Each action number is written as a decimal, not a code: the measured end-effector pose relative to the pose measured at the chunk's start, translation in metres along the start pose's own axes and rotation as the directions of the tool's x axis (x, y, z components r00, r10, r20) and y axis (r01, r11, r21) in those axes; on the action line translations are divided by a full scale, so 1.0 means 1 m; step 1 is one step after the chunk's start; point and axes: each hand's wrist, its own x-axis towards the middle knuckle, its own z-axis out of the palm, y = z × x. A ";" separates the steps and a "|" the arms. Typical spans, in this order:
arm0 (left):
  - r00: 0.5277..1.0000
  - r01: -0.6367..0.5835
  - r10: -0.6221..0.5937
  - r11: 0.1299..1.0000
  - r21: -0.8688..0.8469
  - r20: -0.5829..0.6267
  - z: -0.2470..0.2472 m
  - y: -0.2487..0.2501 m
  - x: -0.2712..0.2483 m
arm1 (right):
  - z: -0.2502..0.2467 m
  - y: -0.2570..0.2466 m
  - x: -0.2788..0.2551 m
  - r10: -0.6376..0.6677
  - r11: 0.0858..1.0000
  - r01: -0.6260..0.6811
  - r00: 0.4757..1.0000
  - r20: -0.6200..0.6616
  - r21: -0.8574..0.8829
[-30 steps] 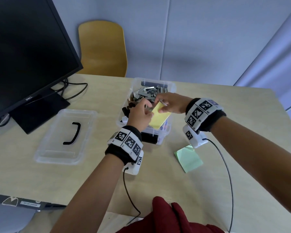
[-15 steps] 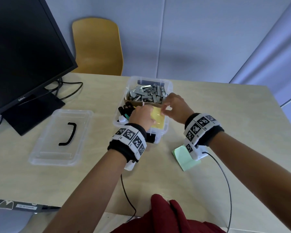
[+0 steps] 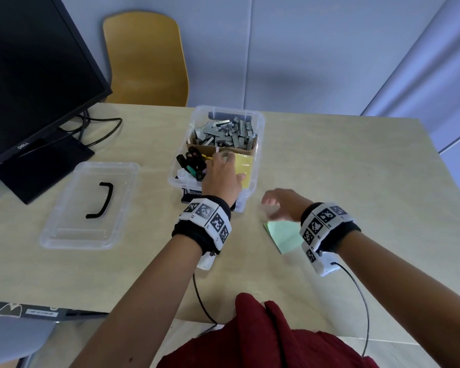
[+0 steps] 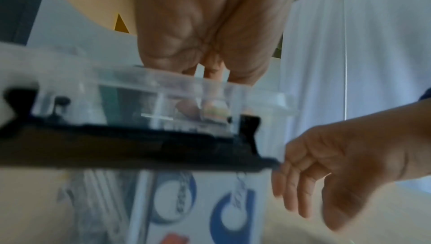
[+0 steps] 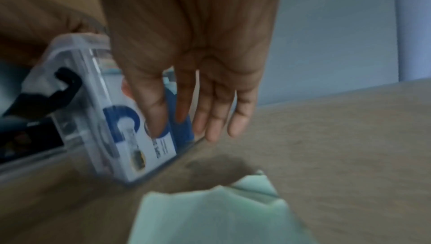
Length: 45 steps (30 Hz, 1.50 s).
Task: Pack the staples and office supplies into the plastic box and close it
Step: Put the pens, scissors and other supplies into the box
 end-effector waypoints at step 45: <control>0.859 0.033 -0.088 0.993 -0.116 -0.504 -0.002 -0.056 -0.007 | -0.042 -0.094 0.039 -0.197 0.980 0.182 0.901 -0.387 -0.075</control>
